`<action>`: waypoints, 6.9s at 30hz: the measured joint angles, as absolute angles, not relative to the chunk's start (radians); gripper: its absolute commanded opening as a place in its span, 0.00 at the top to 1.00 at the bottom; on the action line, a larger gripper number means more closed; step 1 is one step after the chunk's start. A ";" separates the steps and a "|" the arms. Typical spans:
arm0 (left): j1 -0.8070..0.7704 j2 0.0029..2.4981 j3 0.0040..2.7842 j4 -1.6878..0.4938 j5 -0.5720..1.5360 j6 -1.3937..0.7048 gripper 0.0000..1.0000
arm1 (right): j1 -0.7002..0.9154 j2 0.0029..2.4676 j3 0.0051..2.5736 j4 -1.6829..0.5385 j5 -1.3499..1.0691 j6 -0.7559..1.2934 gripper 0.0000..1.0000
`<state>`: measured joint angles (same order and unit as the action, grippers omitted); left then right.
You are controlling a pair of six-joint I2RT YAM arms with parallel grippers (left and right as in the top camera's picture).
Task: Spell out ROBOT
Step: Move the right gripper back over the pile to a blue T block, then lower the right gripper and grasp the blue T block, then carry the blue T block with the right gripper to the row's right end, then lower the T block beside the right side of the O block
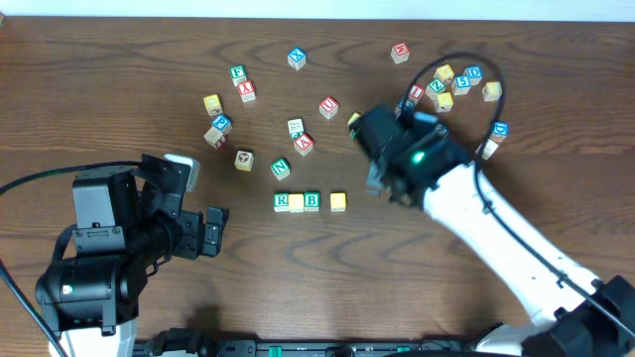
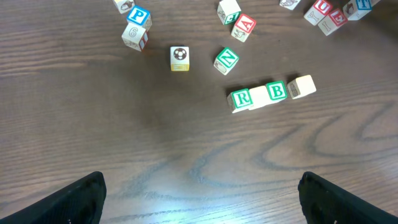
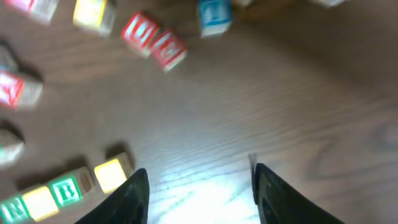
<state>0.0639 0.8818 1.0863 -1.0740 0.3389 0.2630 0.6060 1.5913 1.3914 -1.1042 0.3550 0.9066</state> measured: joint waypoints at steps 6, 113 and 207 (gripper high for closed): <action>0.064 0.882 1.086 -1.074 0.339 0.263 0.03 | 0.472 1.707 1.571 -1.200 0.344 0.909 0.50; 0.064 0.882 1.086 -1.074 0.339 0.263 0.03 | 0.257 2.133 1.621 -0.903 0.147 0.441 0.87; 0.064 0.882 1.086 -1.074 0.339 0.263 0.03 | 0.682 1.939 1.235 -0.653 0.117 0.544 0.98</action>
